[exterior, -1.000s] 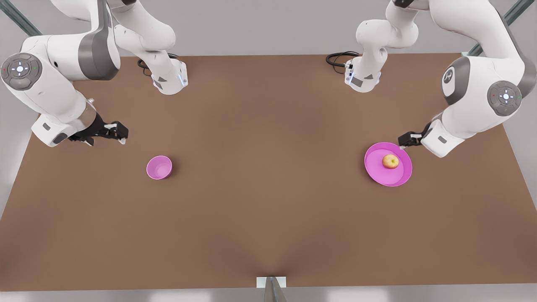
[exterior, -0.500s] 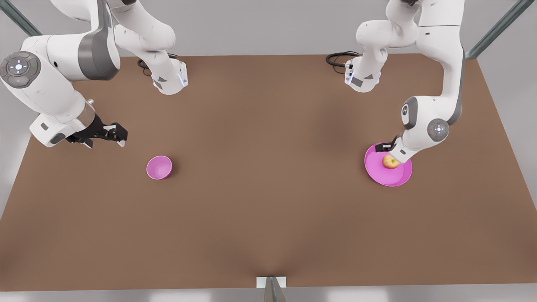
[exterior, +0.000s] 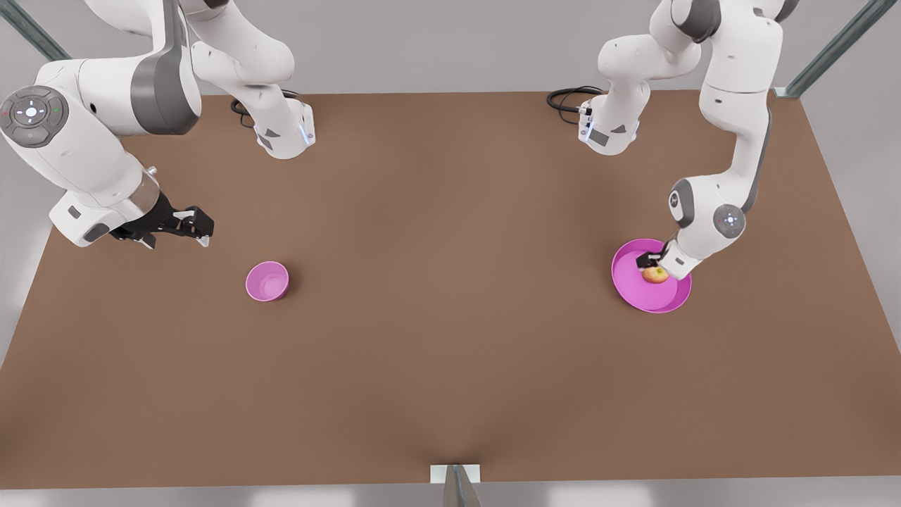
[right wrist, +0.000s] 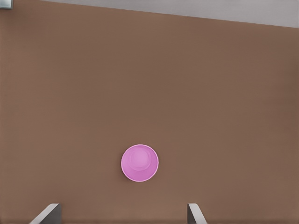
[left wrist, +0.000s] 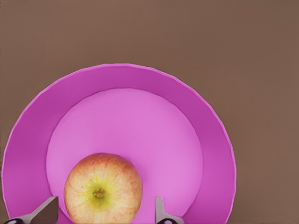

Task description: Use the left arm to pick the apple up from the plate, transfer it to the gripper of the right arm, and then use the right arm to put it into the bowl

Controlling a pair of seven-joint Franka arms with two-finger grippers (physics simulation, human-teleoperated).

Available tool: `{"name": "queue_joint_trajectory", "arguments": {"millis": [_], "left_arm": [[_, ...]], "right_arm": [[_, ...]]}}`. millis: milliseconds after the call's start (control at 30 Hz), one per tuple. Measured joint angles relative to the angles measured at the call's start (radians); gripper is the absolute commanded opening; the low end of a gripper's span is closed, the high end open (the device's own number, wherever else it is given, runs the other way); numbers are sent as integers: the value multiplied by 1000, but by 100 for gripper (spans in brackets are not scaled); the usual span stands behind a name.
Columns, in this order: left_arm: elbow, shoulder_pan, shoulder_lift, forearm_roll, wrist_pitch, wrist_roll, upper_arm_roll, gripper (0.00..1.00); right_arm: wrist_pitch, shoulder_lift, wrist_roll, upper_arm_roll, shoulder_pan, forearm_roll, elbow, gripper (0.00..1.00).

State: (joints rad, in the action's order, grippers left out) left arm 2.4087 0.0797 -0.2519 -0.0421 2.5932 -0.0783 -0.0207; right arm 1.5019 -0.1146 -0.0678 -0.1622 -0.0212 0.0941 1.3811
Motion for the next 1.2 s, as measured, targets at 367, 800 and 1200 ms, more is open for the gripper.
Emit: {"name": "queue_joint_trajectory", "arguments": {"millis": [367,800,1200], "left_arm": [[-2,2,-75,0,57,-48,1,96],[-13,2,-94,4,73,-74,1,81],[-49,-3,-28,-12,70,-79,49,78]], "right_arm": [[0,0,-1,1,-1,0,0,100],[0,0,2,2,-1,0,0,100],[0,0,0,0,0,0,0,100]]}}
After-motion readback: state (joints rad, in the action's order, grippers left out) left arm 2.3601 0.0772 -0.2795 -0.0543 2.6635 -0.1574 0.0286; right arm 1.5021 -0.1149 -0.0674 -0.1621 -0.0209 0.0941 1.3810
